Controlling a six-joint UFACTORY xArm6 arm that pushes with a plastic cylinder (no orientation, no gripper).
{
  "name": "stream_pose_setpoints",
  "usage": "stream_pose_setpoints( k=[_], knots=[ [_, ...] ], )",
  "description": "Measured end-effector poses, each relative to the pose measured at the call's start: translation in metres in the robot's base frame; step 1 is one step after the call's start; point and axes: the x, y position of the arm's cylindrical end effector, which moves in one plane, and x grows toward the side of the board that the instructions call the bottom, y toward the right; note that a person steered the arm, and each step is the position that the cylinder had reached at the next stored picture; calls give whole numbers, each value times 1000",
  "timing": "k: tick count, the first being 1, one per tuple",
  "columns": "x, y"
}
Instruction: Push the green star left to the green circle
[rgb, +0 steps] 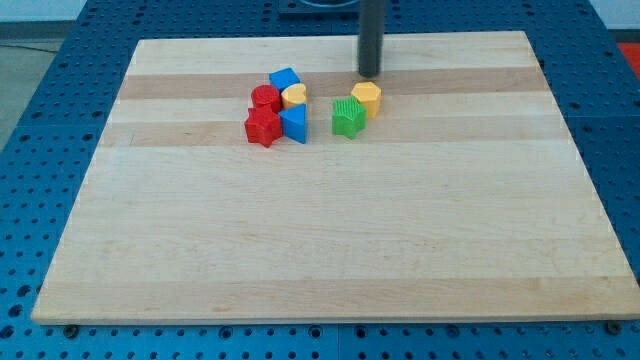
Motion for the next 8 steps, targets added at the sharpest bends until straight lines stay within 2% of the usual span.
stream_pose_setpoints(
  k=[1, 2, 3, 4, 6, 8],
  knots=[
    [45, 35],
    [112, 37],
    [134, 1],
    [130, -24],
    [100, -30],
    [107, -45]
  ],
)
